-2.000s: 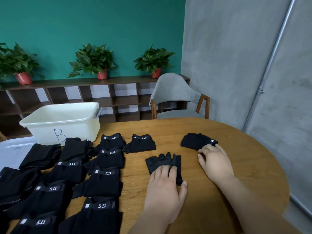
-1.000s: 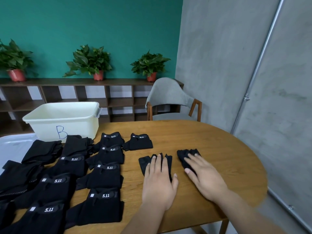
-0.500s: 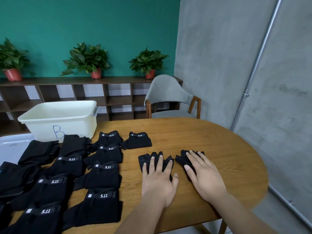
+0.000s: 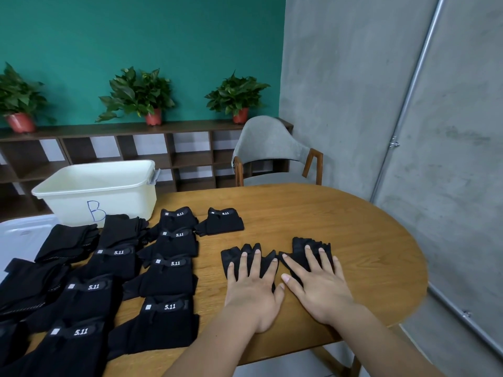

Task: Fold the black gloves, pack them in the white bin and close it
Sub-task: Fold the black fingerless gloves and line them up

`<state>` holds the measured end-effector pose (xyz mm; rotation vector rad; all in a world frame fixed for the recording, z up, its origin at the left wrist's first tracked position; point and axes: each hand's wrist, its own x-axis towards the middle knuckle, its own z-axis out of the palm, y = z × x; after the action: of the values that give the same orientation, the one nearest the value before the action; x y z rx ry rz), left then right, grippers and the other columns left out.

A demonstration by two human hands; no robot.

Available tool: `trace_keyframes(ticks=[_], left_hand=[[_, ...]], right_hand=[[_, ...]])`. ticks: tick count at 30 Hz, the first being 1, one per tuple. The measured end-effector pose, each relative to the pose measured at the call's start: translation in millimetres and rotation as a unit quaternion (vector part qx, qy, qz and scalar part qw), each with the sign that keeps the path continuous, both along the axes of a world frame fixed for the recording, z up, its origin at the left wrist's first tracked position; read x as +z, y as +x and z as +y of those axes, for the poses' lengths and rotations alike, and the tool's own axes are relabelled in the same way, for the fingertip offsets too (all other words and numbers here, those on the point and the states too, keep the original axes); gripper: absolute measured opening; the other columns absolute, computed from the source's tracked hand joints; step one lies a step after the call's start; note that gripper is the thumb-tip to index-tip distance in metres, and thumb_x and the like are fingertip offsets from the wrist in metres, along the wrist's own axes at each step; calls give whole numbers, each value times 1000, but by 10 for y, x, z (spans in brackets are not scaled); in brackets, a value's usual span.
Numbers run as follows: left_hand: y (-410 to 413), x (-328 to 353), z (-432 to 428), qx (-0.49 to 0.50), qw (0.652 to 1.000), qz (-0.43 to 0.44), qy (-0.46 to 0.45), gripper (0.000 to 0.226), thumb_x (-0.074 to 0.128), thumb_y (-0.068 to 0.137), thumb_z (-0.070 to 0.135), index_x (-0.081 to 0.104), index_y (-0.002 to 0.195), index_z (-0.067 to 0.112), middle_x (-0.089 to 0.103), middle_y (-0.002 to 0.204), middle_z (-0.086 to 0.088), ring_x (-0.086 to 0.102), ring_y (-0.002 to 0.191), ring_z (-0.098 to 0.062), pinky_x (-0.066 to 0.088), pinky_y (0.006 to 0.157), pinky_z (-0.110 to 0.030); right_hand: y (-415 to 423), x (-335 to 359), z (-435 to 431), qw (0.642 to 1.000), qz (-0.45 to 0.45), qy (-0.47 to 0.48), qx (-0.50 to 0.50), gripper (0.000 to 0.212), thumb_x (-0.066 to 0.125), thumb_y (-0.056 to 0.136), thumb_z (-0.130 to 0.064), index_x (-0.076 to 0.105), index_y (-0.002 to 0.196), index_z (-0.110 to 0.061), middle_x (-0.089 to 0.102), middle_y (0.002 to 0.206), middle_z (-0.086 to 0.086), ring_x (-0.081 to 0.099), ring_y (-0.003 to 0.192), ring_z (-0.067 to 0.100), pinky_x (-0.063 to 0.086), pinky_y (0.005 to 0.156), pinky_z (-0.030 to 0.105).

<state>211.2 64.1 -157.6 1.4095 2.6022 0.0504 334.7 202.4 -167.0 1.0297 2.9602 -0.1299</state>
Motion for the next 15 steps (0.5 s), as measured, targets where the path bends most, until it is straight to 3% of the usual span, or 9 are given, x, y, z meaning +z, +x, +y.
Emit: trace_keyframes(ticks=[3,7,9,15], left_hand=[[92,-60,-100,3,1000,22,19,66,7,107,63,-15,165,41,-31,171,-1,-33,156,-31,-15,127,-59],[145,-170,-212,5,991,66,113,70,9,106,61,-11,167,33,-23,174,0,-32,157,-25,-13,128,-54],[142,-184,-224,7,989,61,135,71,10,107,60,-8,169,30,-18,176,2,-28,159,-22,-11,129,-51],[113,-153,-171,2,996,37,75,72,8,105,65,-3,169,34,-18,175,3,-23,160,-25,-9,130,-53]], right_hand=[[9,-19,-50,998,8,59,6,64,0,101,-75,-4,162,-54,-10,175,3,-19,160,28,-14,127,53],[11,-80,-116,993,70,88,35,71,0,103,-67,19,165,-41,3,176,-5,-7,162,19,2,130,47],[31,-112,-136,995,83,51,33,74,-2,100,-71,17,165,-43,4,175,-12,-3,161,13,3,131,43],[30,-86,-137,999,45,-1,27,65,7,104,-70,1,165,-46,-12,173,-18,-14,160,11,-3,130,46]])
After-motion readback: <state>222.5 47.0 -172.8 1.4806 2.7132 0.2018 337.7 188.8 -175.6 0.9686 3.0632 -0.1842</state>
